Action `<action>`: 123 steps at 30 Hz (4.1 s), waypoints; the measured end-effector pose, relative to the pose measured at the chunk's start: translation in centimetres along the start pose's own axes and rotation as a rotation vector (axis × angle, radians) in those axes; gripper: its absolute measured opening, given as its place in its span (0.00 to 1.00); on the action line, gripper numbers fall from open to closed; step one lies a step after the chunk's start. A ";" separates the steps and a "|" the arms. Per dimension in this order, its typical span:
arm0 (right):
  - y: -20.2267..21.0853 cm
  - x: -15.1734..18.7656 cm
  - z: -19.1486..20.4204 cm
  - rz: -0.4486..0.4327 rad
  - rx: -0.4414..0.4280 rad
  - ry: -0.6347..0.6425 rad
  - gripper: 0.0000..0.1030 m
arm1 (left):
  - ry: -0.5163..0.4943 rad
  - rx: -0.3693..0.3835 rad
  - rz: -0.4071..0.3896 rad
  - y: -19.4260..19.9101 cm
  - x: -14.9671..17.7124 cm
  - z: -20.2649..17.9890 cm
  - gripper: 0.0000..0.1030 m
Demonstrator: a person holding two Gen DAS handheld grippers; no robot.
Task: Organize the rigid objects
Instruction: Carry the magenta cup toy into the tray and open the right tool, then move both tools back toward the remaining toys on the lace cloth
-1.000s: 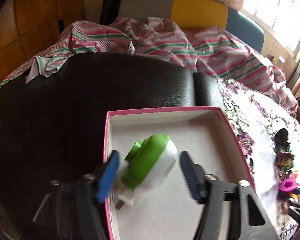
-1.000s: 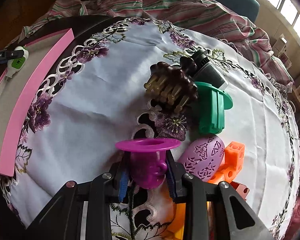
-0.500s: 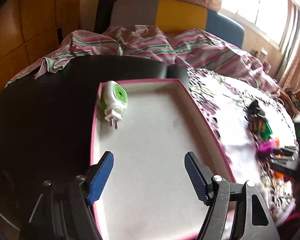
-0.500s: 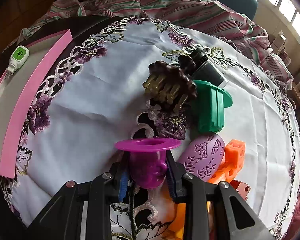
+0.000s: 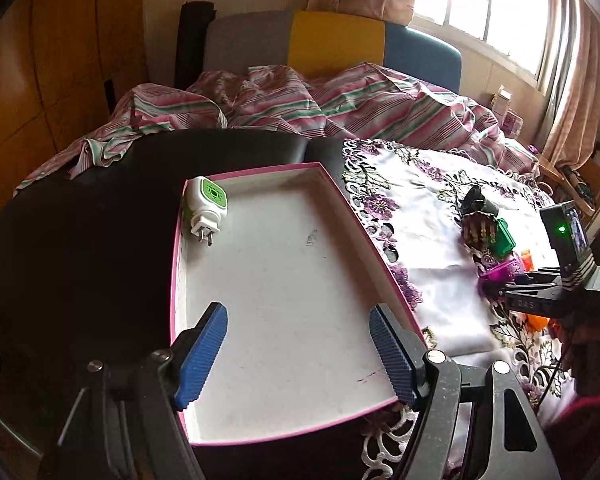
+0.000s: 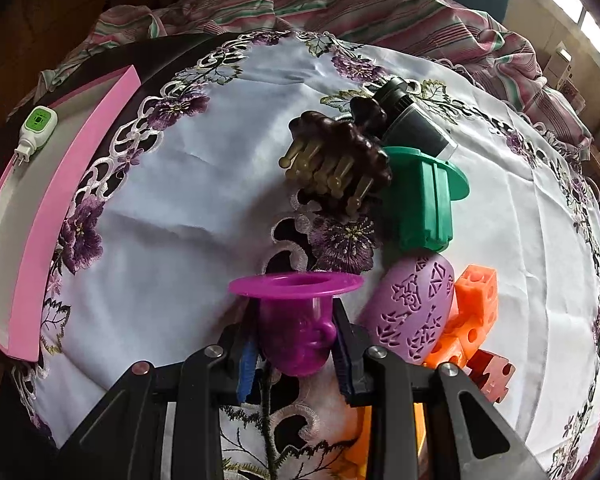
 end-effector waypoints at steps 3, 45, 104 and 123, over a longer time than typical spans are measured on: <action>0.0 0.1 0.1 -0.003 0.006 0.009 0.31 | 0.002 -0.001 0.003 0.2 0.2 -0.2 0.72; 7.5 -6.3 19.5 -0.181 -0.352 0.167 0.30 | 0.152 -0.086 0.002 1.5 2.4 7.1 0.72; 8.7 -5.3 13.5 -0.246 -0.239 0.002 0.37 | 0.040 -0.064 0.007 2.1 2.2 4.2 0.72; 8.4 0.3 -12.7 -0.280 0.034 -0.576 0.37 | -0.084 0.074 0.030 0.5 0.2 -4.1 0.73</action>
Point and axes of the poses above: each gripper's, at about its wrist camera, not at the fingertips, and y roughly against the way its jaws point, z to its left, x to its underside, the point moved 10 cm from there along -y, roughly the way its jaws point, and after that the axes turned 1 degree about x, right-handed, at the moved point
